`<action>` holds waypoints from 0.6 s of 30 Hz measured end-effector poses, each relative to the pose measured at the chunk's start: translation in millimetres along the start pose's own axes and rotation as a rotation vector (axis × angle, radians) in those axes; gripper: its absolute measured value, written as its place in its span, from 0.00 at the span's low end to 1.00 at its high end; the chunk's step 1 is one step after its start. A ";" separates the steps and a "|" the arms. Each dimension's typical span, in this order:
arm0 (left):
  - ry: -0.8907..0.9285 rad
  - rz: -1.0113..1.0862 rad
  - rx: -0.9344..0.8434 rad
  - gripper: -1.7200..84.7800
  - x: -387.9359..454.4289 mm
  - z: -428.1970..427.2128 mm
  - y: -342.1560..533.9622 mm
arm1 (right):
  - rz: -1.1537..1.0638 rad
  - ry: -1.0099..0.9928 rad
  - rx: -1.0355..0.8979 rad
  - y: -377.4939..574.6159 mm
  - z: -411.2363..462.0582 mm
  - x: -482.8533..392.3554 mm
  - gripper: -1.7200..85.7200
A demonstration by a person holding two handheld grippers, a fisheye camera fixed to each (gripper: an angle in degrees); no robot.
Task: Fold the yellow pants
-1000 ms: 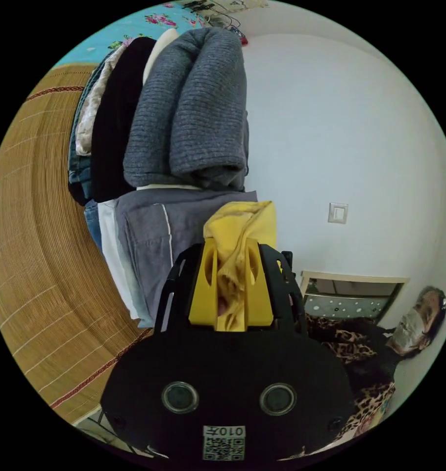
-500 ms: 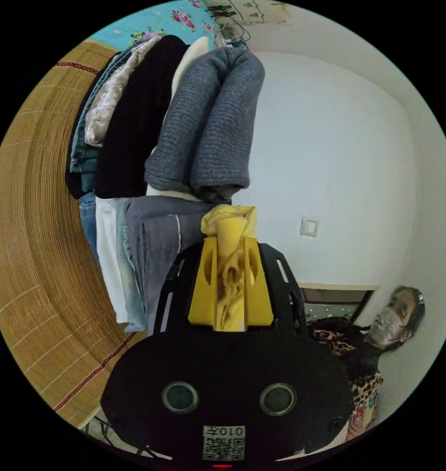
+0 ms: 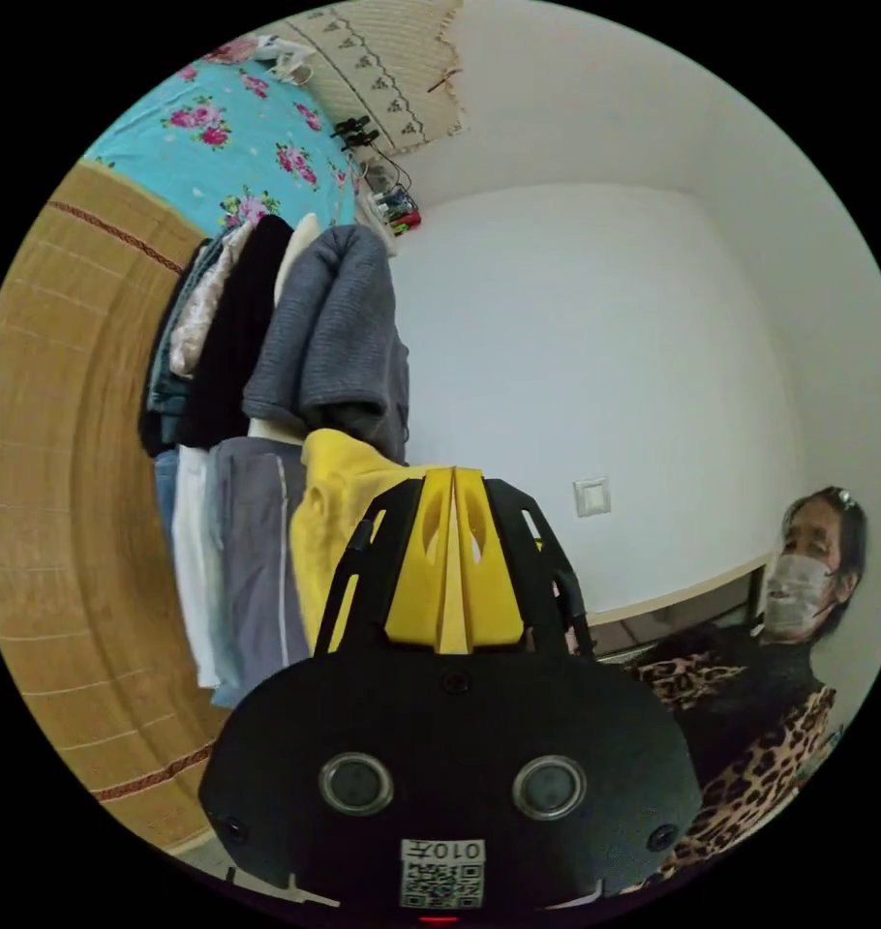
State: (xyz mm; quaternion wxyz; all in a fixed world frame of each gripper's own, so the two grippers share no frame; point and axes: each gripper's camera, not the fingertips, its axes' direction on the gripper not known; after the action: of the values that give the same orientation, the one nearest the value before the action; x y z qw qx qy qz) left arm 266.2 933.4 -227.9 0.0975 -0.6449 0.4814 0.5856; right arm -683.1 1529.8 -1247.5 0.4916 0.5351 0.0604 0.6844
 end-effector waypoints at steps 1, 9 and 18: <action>0.024 0.009 0.008 0.02 0.0 8.7 2.9 | 0.005 -0.025 0.004 -5.9 14.9 6.3 0.04; 0.054 -0.182 0.127 0.02 -104.3 66.5 66.4 | 0.166 -0.162 0.103 40.8 26.0 80.2 0.04; 0.081 -0.194 0.098 0.02 -81.4 95.5 101.7 | 0.174 -0.211 0.080 72.7 65.0 33.8 0.04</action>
State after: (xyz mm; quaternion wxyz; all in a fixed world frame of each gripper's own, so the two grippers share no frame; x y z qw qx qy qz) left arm 140.4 987.8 -142.4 0.1657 -0.7061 0.4481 0.5227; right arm -674.0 1488.9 -1153.3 0.4123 0.6265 -0.0110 0.6614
